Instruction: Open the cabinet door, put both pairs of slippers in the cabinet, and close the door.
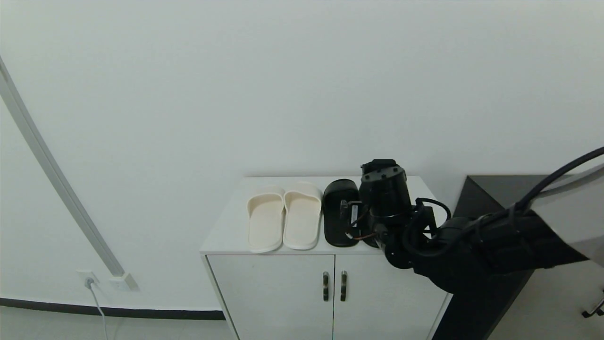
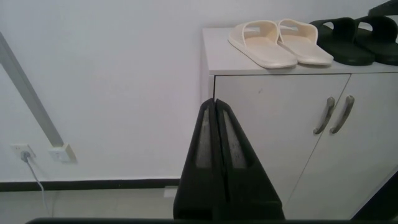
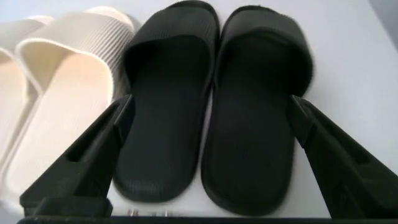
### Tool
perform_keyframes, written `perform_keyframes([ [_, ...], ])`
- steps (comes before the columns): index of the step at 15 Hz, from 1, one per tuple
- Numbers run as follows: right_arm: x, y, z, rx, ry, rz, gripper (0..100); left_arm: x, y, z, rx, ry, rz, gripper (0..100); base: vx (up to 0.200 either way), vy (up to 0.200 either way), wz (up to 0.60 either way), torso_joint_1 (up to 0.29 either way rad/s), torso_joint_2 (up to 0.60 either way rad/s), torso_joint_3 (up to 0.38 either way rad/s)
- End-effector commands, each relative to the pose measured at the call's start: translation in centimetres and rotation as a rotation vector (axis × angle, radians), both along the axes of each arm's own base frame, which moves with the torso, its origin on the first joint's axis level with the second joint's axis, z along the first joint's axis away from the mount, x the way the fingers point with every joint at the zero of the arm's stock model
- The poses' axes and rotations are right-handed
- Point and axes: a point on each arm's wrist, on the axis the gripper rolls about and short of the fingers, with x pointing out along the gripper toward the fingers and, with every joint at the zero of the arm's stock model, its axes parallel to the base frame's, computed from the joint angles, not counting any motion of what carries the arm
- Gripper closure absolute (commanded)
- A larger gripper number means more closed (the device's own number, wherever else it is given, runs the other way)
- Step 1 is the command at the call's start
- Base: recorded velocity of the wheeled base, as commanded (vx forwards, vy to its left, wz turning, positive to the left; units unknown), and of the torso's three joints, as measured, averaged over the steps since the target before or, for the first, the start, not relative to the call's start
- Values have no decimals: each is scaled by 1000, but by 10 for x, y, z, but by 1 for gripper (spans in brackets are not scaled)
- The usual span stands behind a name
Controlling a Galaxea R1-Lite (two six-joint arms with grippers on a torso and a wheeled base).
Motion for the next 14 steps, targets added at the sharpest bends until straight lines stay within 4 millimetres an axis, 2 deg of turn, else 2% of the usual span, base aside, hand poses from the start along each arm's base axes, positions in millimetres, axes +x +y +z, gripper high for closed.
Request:
perform_keyframes([
  [1,26,8,-25,-26,21,-42,0,0,0,0,0,1,-1,100,0,0,0,0,0,0],
  [5,55,13,-38,-42,39,-67,0,0,0,0,0,1,0,100,0,0,0,0,0,0],
  [9,84,21,-43,-45,43,-93,0,0,0,0,0,1,-1,100,0,0,0,0,0,0],
  [14,103,14,-45,-36,33,-130,0,0,0,0,-2,0,2,100,0,0,0,0,0,0],
])
